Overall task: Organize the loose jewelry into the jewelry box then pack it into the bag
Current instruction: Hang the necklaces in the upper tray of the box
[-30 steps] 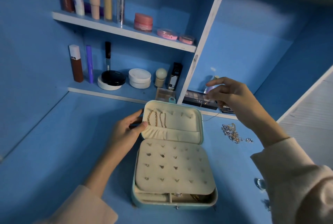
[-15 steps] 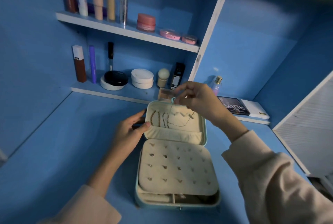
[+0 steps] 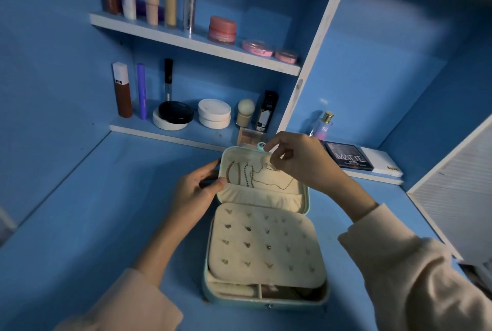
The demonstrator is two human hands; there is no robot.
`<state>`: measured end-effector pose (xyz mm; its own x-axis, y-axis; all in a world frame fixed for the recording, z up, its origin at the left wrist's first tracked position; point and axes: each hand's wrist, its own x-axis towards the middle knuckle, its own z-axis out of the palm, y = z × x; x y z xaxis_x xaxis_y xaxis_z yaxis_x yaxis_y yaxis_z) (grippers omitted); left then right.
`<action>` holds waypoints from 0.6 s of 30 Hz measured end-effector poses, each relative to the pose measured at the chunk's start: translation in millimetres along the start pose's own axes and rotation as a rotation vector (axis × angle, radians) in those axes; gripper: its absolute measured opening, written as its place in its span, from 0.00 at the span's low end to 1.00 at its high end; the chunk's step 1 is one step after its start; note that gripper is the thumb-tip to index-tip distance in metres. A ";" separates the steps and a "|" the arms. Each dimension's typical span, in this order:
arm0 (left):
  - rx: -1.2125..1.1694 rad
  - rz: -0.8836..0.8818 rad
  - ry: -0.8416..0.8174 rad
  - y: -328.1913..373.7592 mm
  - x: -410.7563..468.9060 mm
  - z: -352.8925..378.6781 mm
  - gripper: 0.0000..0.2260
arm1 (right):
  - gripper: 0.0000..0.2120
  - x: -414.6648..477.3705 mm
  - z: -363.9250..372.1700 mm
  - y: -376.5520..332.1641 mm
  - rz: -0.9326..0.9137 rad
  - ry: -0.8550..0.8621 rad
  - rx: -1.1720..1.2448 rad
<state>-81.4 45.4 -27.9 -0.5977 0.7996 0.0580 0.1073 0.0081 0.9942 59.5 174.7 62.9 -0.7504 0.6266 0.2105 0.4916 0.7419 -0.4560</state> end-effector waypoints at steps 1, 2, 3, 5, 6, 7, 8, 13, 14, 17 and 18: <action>-0.003 -0.001 0.001 -0.2 0.3 0.0 0.19 | 0.14 -1.0 -0.9 -1.3 -0.008 -0.012 0.029; -0.005 -0.002 0.000 -0.7 0.5 -0.1 0.19 | 0.15 -1.4 -0.9 -2.3 -0.024 -0.022 0.049; -0.007 -0.004 -0.003 -0.9 0.6 -0.1 0.19 | 0.16 -2.0 -0.5 -2.6 -0.046 -0.026 0.057; -0.010 -0.001 -0.008 -0.9 0.4 -0.2 0.18 | 0.17 -3.5 2.3 -1.3 -0.100 -0.018 0.043; -0.012 0.003 -0.008 -1.1 0.2 -0.2 0.19 | 0.18 -5.2 3.5 0.4 -0.119 -0.007 0.029; -0.015 0.007 -0.007 -1.3 0.2 -0.3 0.19 | 0.18 -7.2 4.6 2.4 -0.129 0.006 0.016; -0.017 0.010 -0.006 -1.2 0.1 -0.2 0.19 | 0.18 -10.2 5.1 4.4 -0.132 0.020 0.002; -0.014 0.009 -0.002 -2.4 1.0 0.1 0.18 | 0.13 -25.5 8.8 15.4 -0.065 0.037 -0.112; -0.012 0.010 0.000 -2.6 1.3 0.2 0.18 | 0.12 -28.1 9.6 17.4 -0.018 0.003 -0.131; -0.002 0.014 0.007 -2.9 1.6 0.7 0.19 | 0.06 -34.7 12.6 19.3 0.072 -0.102 -0.129; 0.002 0.014 0.011 -3.0 1.9 0.8 0.19 | 0.05 -36.8 13.5 18.4 0.082 -0.135 -0.121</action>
<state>-82.3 47.4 -30.9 -0.6046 0.7932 0.0728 0.1173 -0.0017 0.9931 90.1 162.1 35.1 -0.7543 0.6542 0.0550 0.5969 0.7183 -0.3575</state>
